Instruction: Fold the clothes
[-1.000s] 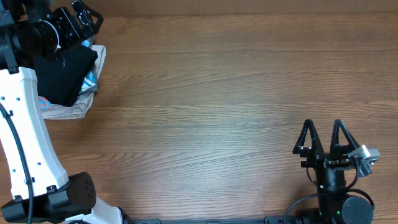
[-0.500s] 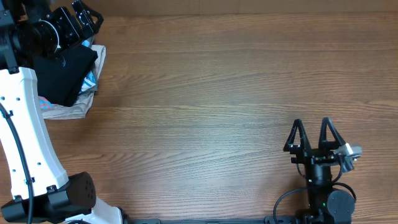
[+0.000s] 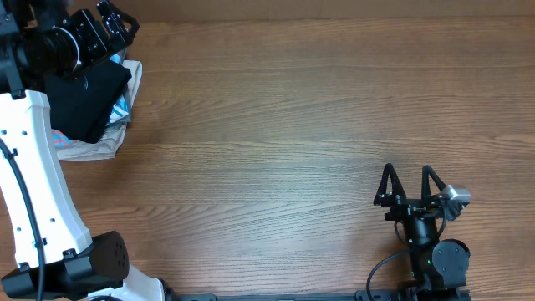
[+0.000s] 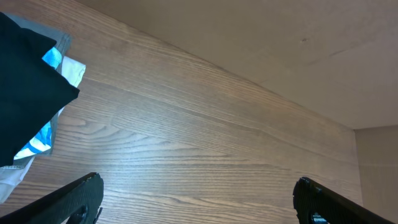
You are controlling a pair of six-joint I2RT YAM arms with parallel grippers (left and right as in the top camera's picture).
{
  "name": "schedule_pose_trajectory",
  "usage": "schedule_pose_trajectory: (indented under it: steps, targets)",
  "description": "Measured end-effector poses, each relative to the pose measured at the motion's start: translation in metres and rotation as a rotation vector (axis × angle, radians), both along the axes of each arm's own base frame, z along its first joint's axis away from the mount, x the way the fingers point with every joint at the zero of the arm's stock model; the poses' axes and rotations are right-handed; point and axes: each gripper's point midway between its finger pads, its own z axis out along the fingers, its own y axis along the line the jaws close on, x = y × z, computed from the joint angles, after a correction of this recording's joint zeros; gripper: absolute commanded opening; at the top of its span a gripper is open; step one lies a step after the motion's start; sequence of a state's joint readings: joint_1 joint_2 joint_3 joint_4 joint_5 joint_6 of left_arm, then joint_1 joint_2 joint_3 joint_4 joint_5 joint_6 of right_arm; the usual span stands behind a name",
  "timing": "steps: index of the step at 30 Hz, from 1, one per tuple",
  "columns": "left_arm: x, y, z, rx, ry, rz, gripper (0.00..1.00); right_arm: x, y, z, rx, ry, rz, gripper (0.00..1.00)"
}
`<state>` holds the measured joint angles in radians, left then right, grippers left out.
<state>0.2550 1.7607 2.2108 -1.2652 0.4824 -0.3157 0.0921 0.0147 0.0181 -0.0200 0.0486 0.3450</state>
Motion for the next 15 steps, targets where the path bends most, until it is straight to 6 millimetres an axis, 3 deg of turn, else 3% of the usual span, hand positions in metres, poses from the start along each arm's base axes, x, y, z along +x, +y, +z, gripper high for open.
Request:
schedule_pose_trajectory:
  steps: [5, 15]
  targets:
    - [0.000, 0.000, 0.000, 0.000, 0.000, 0.000, 1.00, 0.000, 0.000, -0.015, -0.048, 0.060, 0.001, 1.00]
    - [0.000, 0.000, 0.000, 0.000, 0.000, 0.000, 1.00, 0.000, 0.003, -0.016, -0.150, 0.053, 0.019, 1.00]
